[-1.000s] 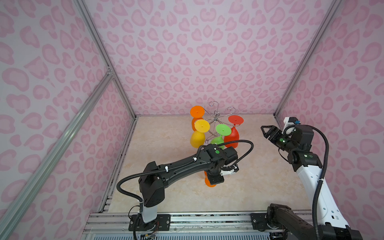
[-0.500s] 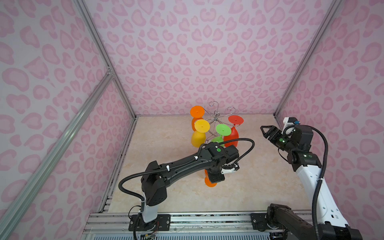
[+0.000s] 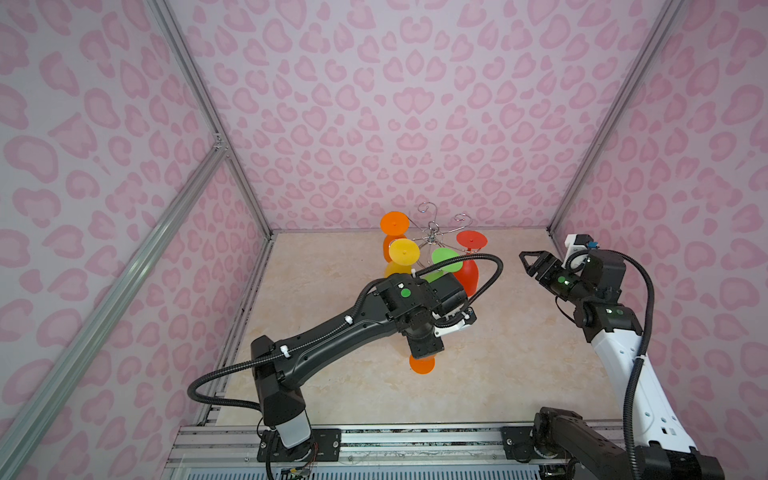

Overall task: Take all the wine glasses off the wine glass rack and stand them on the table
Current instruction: 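Lower the orange glass upright onto the table near the rack with the left gripper, then open the left gripper and lift it away while the right gripper reaches toward the rack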

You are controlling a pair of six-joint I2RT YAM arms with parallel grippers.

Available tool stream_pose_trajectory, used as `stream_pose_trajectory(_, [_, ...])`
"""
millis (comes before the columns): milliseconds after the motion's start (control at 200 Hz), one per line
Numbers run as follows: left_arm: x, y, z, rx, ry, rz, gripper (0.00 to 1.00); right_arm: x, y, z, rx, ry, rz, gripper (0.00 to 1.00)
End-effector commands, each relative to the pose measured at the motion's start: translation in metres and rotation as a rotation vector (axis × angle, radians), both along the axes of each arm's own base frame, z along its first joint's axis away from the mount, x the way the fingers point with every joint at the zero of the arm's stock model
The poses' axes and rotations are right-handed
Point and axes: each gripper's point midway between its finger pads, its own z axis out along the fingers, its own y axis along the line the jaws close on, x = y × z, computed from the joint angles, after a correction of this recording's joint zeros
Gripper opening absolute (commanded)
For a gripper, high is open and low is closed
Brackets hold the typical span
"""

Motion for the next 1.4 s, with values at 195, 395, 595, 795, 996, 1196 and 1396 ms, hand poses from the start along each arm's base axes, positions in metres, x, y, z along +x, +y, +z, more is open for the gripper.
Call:
stream_pose_trajectory(195, [0.015, 0.043, 0.095, -0.303, -0.302, 0.155, 0.51, -0.002, 0.018, 0.04, 0.136, -0.13, 0.07, 0.77])
stream_pose_trajectory(395, [0.052, 0.088, 0.143, -0.493, -0.624, 0.418, 0.68, -0.002, 0.044, 0.07, 0.259, -0.22, 0.14, 0.77])
stream_pose_trajectory(595, [0.087, 0.152, 0.167, -0.563, -0.839, 0.713, 0.69, 0.009, 0.087, 0.075, 0.242, -0.214, 0.224, 0.76])
stream_pose_trajectory(795, [0.106, 0.193, 0.157, -0.635, -0.852, 0.903, 0.77, 0.024, 0.106, 0.07, 0.257, -0.207, 0.243, 0.74])
stream_pose_trajectory(996, [0.113, 0.203, 0.146, -0.649, -0.861, 0.97, 0.88, 0.033, 0.12, 0.069, 0.268, -0.196, 0.275, 0.71])
stream_pose_trajectory(1196, [0.12, 0.201, 0.131, -0.638, -0.841, 0.976, 0.89, 0.04, 0.138, 0.067, 0.276, -0.185, 0.308, 0.65])
stream_pose_trajectory(1396, [0.119, 0.199, 0.132, -0.657, -0.833, 0.958, 0.89, 0.041, 0.139, 0.067, 0.272, -0.183, 0.298, 0.53])
